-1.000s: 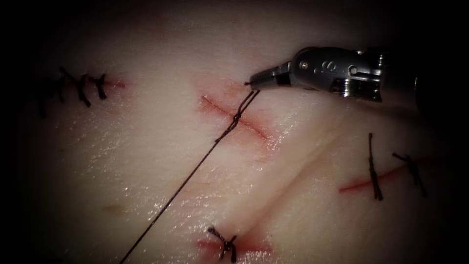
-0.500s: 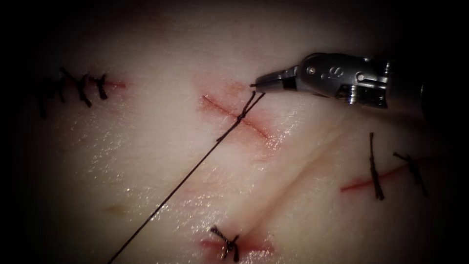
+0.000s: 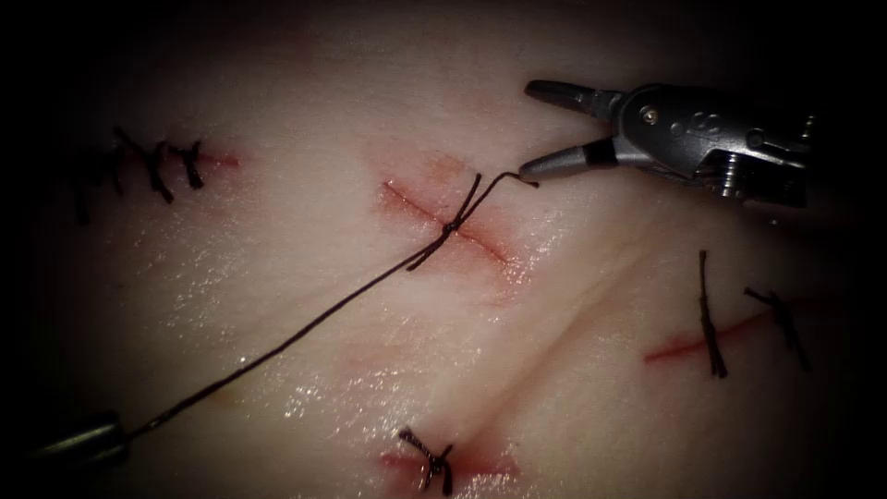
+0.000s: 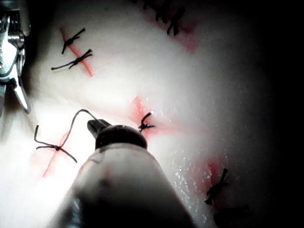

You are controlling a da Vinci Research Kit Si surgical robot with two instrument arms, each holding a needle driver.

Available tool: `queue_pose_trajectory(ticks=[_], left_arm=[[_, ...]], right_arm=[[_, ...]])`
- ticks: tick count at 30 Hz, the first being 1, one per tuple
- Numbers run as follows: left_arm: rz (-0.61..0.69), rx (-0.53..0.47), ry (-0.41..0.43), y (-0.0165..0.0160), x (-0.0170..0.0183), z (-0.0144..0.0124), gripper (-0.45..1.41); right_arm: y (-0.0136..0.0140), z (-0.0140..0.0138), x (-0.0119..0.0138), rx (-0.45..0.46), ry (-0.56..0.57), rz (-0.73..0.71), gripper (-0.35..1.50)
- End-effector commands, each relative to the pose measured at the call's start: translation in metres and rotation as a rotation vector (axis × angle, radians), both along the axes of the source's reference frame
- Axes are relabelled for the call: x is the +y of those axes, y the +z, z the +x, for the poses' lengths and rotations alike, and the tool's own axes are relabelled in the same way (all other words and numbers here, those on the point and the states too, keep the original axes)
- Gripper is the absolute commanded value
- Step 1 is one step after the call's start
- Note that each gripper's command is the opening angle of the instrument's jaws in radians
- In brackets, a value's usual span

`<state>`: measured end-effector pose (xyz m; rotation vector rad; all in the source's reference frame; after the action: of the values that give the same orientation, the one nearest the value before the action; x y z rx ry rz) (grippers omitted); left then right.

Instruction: Wound Closure

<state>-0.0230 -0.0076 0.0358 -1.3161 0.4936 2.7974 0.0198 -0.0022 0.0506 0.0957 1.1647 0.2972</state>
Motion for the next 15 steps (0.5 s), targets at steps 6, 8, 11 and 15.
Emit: queue_pose_trajectory(ticks=[6,8,11,15], left_arm=[[-0.016,-0.017,0.056,0.0020,0.0045,-0.0059,-0.45],[-0.013,-0.020,0.075,0.0025,0.0053,-0.0068,-0.45],[-0.011,-0.024,0.092,0.0034,0.0064,-0.0076,-0.45],[0.003,-0.010,0.101,0.0060,0.0104,-0.0081,-0.45]], right_arm=[[-0.0040,0.0029,-0.0050,0.069,0.172,-0.069,-0.35],[-0.0041,0.0036,-0.0057,0.075,0.203,-0.096,-0.35],[-0.0036,0.0046,-0.0064,0.080,0.236,-0.116,-0.35],[-0.0012,0.0079,-0.0083,0.111,0.172,-0.151,-0.35]])
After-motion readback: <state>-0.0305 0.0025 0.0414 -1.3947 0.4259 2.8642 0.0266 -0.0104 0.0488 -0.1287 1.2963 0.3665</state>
